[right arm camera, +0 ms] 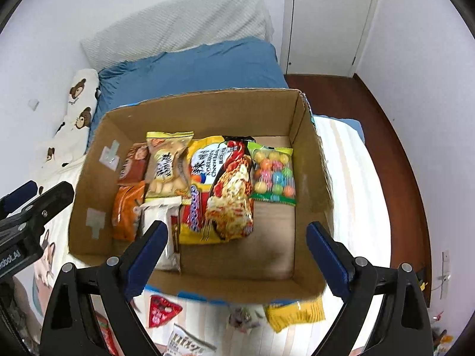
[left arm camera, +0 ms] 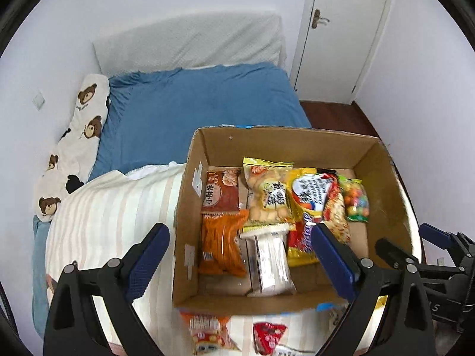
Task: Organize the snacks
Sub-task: 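Place both packs into the box and open both tools, then grasp the nitz cookie pack with left tool while right tool grasps the yellow packet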
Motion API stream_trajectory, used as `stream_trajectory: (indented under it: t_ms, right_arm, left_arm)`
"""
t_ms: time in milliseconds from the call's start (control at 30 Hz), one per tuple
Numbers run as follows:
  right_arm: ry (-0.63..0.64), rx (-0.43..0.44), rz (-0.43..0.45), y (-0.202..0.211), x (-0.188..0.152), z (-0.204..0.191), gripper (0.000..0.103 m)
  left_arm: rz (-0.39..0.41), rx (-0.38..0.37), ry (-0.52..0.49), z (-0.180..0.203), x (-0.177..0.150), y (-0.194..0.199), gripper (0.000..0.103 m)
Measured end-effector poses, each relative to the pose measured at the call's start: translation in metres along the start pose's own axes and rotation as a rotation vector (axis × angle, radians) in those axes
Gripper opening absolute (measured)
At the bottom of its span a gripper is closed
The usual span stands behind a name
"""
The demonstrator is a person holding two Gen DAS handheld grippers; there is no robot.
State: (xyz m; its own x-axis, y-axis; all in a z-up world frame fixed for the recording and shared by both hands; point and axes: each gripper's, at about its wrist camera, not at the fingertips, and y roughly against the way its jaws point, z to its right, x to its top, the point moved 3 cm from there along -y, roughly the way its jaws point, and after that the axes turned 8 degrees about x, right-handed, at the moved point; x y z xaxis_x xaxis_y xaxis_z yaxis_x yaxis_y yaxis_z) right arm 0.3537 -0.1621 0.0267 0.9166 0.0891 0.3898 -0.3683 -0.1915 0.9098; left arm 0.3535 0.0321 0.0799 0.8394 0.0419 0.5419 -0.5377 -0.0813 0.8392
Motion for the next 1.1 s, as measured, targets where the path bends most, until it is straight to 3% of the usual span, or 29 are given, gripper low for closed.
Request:
stream_trajectory:
  t_ms: [333,600,800,933,1100]
  right_arm:
    - [0.027,0.026,0.082,0.055,-0.041,-0.009,0.096]
    - [-0.029,0.080,0.080,0.081,-0.082,0.003,0.096]
    - [-0.158,0.090,-0.031,0.045,-0.124,0.050,0.096]
    - [-0.232,0.074,-0.111,0.004,-0.136,0.086,0.096]
    - [-0.306,0.077,-0.165,-0.044,-0.132,0.116,0.096]
  left_arm:
    - [0.088,-0.019,-0.010,0.004,-0.035,0.060,0.098]
    - [0.073,-0.053,0.007,0.008,-0.070,0.078,0.098]
    - [-0.049,-0.042,-0.028,0.018,-0.123,0.049,0.098]
    - [-0.240,-0.076,-0.096,0.041,-0.171,-0.003,0.098]
    - [-0.413,-0.110,-0.149,0.071,-0.214,-0.053,0.098]
